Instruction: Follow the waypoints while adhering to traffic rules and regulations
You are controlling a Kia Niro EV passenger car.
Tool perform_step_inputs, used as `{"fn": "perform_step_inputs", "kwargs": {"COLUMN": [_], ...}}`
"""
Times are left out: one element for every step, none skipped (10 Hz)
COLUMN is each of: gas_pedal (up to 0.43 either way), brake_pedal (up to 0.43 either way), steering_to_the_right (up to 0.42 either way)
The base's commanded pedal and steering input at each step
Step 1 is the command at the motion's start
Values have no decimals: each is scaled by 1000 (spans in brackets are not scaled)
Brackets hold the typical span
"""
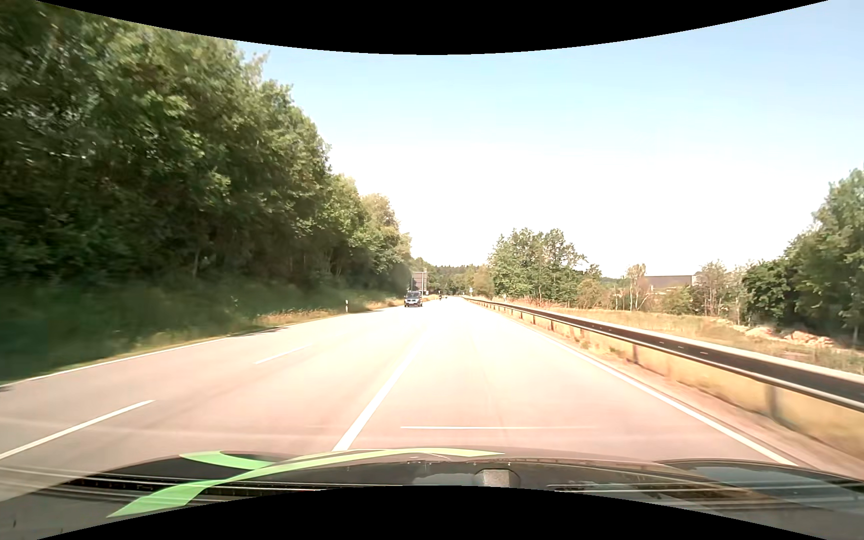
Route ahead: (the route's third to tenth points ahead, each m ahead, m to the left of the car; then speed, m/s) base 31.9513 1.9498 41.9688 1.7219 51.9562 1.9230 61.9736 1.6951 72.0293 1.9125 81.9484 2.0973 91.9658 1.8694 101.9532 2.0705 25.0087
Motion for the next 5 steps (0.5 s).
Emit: {"fn": "perform_step_inputs", "kwargs": {"gas_pedal": [248,260,260,268,280], "brake_pedal": [0,0,0,0,0], "steering_to_the_right": [-2,-2,-2,-2,-2]}}
